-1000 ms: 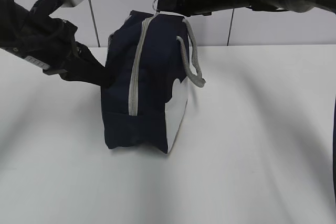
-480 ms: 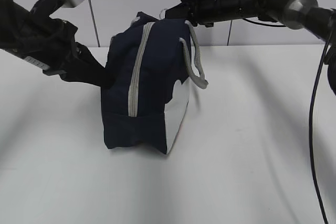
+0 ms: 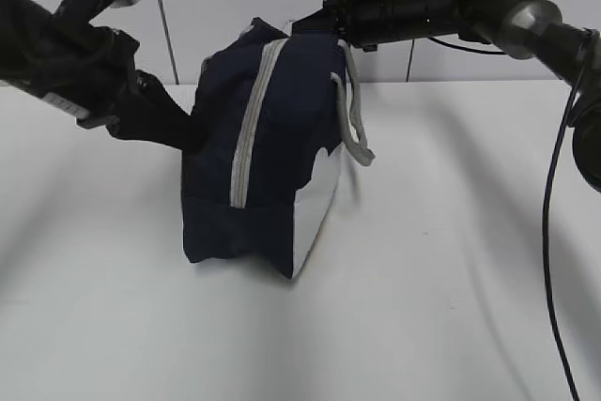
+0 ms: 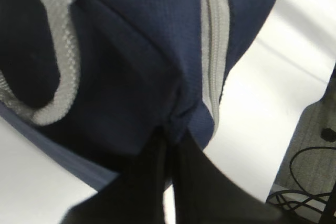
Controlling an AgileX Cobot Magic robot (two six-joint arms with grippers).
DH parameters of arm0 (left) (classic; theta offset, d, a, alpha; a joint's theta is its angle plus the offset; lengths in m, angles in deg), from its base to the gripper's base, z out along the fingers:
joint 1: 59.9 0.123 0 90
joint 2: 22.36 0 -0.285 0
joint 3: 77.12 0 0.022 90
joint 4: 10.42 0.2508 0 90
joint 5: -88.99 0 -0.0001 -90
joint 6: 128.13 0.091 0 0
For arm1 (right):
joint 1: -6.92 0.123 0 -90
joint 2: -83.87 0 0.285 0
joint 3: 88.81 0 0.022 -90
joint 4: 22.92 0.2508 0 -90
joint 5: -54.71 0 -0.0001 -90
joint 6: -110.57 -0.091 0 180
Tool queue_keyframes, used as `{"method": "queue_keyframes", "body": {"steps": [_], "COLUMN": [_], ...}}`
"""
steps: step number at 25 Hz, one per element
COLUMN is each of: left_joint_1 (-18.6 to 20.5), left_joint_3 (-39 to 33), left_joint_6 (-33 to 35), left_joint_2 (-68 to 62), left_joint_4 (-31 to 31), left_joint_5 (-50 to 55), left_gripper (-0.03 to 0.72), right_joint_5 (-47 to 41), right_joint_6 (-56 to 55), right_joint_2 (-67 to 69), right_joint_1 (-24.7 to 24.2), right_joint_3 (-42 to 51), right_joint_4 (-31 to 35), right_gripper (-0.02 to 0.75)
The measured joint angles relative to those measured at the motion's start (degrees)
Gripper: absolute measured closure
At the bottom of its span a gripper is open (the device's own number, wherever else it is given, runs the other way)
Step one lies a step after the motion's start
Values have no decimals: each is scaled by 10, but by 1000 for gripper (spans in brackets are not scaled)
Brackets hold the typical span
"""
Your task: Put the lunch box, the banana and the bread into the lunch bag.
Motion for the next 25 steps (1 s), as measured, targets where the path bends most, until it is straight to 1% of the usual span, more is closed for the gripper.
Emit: {"method": "queue_keyframes", "body": {"steps": [1, 2, 3, 4, 6, 8, 10, 11, 13, 16, 19, 23, 25], "left_joint_1": [0, 0, 0, 0, 0, 1, 6, 9, 11, 12, 12, 12, 12], "left_joint_3": [5, 5, 19, 26, 39, 48, 50, 50, 55, 87, 144, 220, 258], "left_joint_6": [-14, -14, -47, -59, -89, -112, -126, -138, -171, -206, -235, -296, -311], "left_joint_2": [1, 1, 6, 12, 28, 45, 63, 70, 81, 69, 23, -57, -95], "left_joint_4": [0, 0, 3, 5, 19, 35, 44, 45, 46, 46, 49, 87, 97], "left_joint_5": [5, 5, 10, 14, 19, 22, 20, 6, -39, -84, -92, -90, -84], "left_gripper": [672, 672, 635, 598, 500, 377, 295, 272, 251, 241, 240, 255, 260], "right_joint_5": [4, 4, 8, 9, 17, 18, 20, 22, 24, 26, 27, 28, 29], "right_joint_6": [0, 0, 0, -1, -1, -1, -1, -1, -2, -2, -2, -2, -2], "right_joint_2": [0, 0, 0, 0, 0, 0, 0, 0, 0, 0, 0, 1, 1], "right_joint_1": [0, 0, 0, 0, 0, 0, 0, 0, 0, 0, 0, 0, 0], "right_joint_3": [-6, -6, -10, -10, -10, -10, -10, -10, -10, -10, -10, -10, -10], "right_joint_4": [0, 0, 0, 0, 0, 0, 0, 0, 0, 0, 0, 0, 0], "right_gripper": [754, 754, 754, 754, 754, 754, 754, 754, 754, 754, 754, 754, 754]}}
